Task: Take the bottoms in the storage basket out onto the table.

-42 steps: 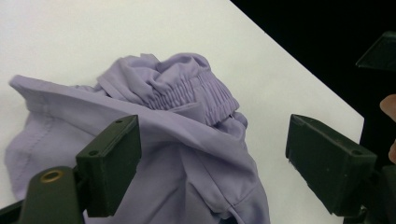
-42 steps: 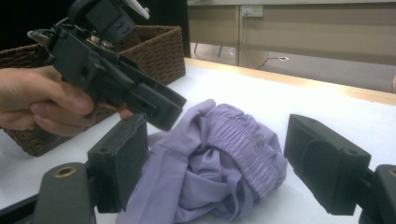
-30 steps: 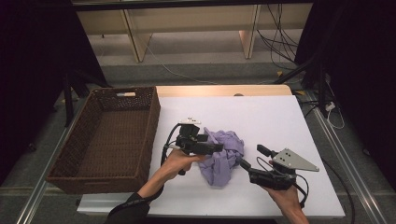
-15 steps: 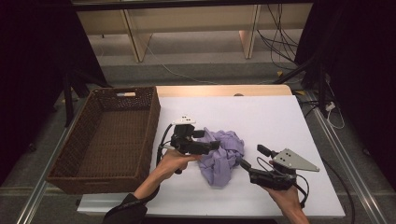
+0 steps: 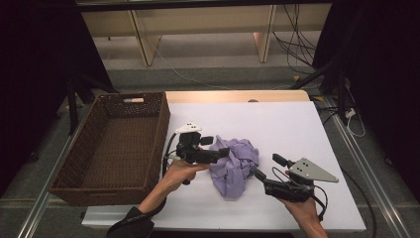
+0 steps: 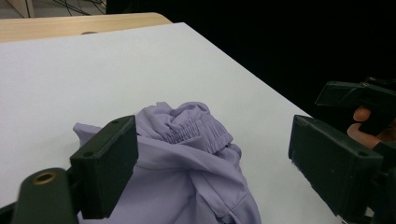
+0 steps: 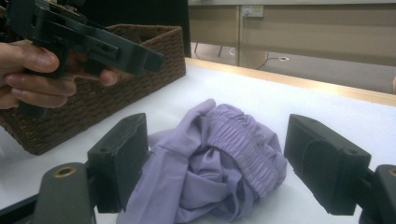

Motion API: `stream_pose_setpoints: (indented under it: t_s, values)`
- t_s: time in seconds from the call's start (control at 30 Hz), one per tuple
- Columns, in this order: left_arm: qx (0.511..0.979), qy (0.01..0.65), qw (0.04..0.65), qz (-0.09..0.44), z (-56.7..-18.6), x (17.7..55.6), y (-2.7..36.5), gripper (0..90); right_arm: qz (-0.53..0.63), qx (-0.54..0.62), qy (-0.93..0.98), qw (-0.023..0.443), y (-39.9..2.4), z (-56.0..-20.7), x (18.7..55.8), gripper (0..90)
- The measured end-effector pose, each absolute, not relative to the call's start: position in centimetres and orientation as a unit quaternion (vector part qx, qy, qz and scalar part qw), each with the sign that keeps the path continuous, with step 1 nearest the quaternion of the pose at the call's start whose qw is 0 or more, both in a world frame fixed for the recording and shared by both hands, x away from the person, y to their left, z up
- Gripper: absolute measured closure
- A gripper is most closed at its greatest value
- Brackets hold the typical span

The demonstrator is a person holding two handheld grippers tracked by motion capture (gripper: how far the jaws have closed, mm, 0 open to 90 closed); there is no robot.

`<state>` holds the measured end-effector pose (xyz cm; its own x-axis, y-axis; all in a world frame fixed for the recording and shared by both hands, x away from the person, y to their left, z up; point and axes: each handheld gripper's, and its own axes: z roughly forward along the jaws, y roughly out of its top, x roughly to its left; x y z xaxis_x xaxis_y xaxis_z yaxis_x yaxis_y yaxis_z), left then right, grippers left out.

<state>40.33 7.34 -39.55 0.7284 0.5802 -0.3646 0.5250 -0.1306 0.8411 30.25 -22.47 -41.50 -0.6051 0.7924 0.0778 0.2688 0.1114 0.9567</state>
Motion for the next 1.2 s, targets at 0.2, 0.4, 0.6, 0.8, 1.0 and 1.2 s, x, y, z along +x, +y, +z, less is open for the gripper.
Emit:
stream_pose_setpoints:
  t_s: [0.2, 0.4, 0.6, 0.8, 1.0, 1.2]
  values:
    - [0.747, 0.368, 0.553, 0.030, -39.6, 40.2, 7.5, 15.7, 0.548, 0.377, 0.707, 0.239, -22.5, -41.5, 30.2, 22.9]
    - [0.744, 0.362, 0.561, 0.037, -39.6, 40.0, 7.7, 15.7, 0.551, 0.376, 0.706, 0.238, -22.5, -41.5, 30.3, 22.9]
    - [0.739, 0.353, 0.571, 0.050, -39.3, 39.5, 8.0, 15.7, 0.551, 0.376, 0.706, 0.238, -22.5, -41.5, 30.2, 22.9]
    - [0.744, 0.342, 0.570, 0.068, -39.2, 39.1, 8.0, 15.6, 0.551, 0.376, 0.705, 0.238, -22.5, -41.5, 30.2, 22.9]
    - [0.744, 0.335, 0.573, 0.077, -39.1, 38.6, 8.1, 15.6, 0.552, 0.377, 0.705, 0.237, -22.5, -41.5, 30.2, 22.9]
    - [0.744, 0.328, 0.577, 0.082, -39.0, 37.9, 8.2, 15.4, 0.550, 0.376, 0.707, 0.236, -22.4, -41.5, 30.2, 22.9]
